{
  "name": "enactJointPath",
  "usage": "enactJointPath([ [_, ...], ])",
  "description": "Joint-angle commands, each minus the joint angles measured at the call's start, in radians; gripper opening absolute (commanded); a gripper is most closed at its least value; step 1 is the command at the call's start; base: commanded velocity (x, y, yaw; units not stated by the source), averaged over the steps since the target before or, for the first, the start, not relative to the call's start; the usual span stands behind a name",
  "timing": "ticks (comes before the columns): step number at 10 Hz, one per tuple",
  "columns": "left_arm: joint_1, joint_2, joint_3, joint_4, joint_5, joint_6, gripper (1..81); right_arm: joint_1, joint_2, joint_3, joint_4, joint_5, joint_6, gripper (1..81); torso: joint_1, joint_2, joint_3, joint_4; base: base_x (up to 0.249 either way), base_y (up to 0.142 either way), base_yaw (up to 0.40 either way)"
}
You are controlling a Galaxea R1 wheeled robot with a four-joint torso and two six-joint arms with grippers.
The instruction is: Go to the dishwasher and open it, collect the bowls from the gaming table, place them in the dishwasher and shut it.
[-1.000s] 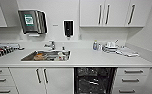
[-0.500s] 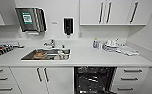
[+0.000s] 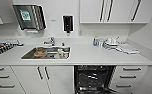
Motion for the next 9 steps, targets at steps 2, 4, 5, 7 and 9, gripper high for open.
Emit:
enactJointPath([
  [2, -0.009, 0.105, -0.178, -0.028, 0.045, -0.003, 81.1, -0.001, 0.094, -0.144, -0.024, -0.032, -0.005, 81.1, -0.089, 0.139, 0.077, 0.000, 0.000, 0.000, 0.000],
  [4, -0.006, 0.143, -0.231, -0.026, 0.065, -0.003, 81.1, -0.002, 0.123, -0.178, -0.026, -0.032, -0.005, 81.1, -0.131, 0.209, 0.108, 0.000, 0.000, 0.000, 0.000],
  [5, 0.003, 0.154, -0.238, -0.025, 0.068, -0.002, 81.1, -0.002, 0.139, -0.199, -0.027, -0.032, -0.006, 81.1, -0.152, 0.241, 0.135, 0.000, 0.000, 0.000, 0.000],
  [7, 0.006, 0.203, -0.304, -0.026, 0.070, -0.002, 81.1, -0.007, 0.165, -0.238, -0.029, -0.032, -0.008, 81.1, -0.199, 0.312, 0.191, 0.000, 0.000, 0.000, 0.000],
  [9, 0.012, 0.252, -0.363, -0.021, 0.070, -0.002, 81.1, -0.013, 0.180, -0.267, -0.046, -0.032, -0.012, 81.1, -0.245, 0.382, 0.233, 0.000, 0.000, 0.000, 0.000],
])
